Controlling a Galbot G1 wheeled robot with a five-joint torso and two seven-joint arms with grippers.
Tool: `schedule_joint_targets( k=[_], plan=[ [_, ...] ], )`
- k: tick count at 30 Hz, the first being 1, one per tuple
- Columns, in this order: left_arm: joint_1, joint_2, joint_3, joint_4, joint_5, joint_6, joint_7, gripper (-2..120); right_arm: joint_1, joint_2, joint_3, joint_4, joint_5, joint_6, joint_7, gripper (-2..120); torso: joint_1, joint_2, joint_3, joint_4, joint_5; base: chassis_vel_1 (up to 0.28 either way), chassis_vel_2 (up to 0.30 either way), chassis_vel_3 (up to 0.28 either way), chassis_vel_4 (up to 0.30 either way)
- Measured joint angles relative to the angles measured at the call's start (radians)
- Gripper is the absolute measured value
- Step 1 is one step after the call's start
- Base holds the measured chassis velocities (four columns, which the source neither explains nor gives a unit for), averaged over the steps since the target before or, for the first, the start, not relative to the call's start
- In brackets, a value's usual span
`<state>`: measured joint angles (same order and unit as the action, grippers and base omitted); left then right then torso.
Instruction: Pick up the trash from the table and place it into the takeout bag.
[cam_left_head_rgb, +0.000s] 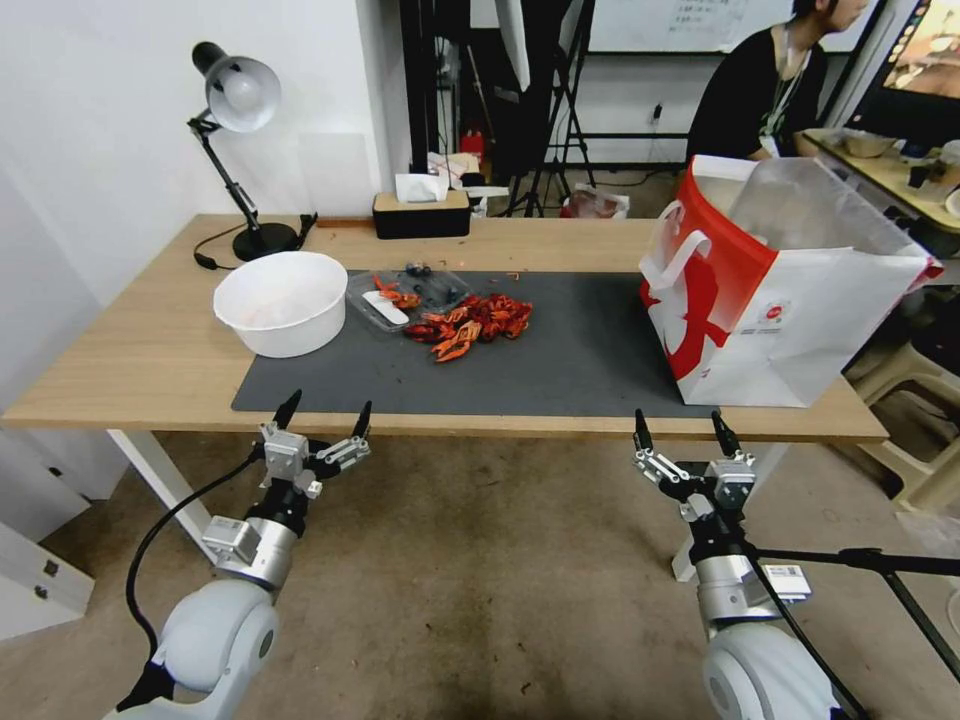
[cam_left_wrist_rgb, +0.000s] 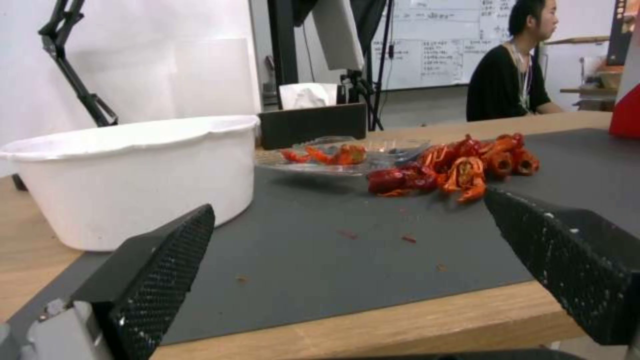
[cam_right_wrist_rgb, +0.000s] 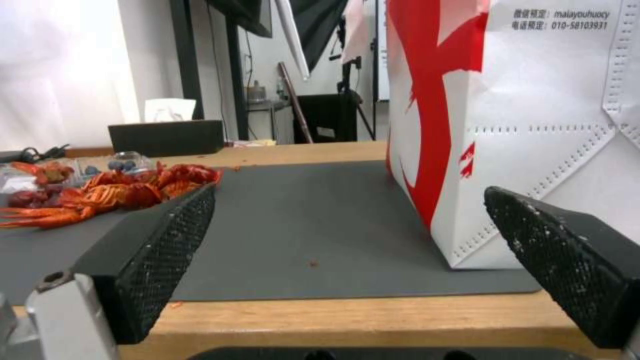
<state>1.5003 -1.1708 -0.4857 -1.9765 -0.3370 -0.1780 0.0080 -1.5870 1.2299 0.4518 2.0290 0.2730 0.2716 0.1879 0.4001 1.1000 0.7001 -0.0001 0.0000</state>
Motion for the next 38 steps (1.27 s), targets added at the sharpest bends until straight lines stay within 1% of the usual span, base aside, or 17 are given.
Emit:
schedule_joint_targets(
  k=[5, 16, 24, 38],
  plan=[
    [0.002, -0.008, -0.012, 0.002, 0.018, -0.006, -0.002, 100, 0.0, 0.003, -0.001, 0.003, -0.003, -0.013, 0.01, 100, 0.0, 0.0, 0.0, 0.0, 0.0, 0.0, 0.0, 0.0, 0.0],
    [0.0, -0.019, -0.037, 0.007, 0.018, -0.018, -0.003, 100, 0.005, 0.013, -0.004, 0.001, -0.007, -0.013, 0.009, 100, 0.0, 0.0, 0.0, 0.0, 0.0, 0.0, 0.0, 0.0, 0.0],
    [0.002, -0.022, -0.039, 0.014, 0.02, -0.034, -0.004, 100, 0.009, 0.017, -0.005, -0.007, -0.014, -0.01, 0.005, 100, 0.0, 0.0, 0.0, 0.0, -0.0001, 0.0, 0.0, 0.0, 0.0],
    [0.002, -0.022, -0.039, 0.015, 0.021, -0.037, -0.005, 100, 0.01, 0.019, -0.006, -0.01, -0.017, -0.008, 0.006, 100, 0.0, 0.0, 0.0, 0.0, -0.0001, 0.0, 0.0, 0.0, 0.0]
  ],
)
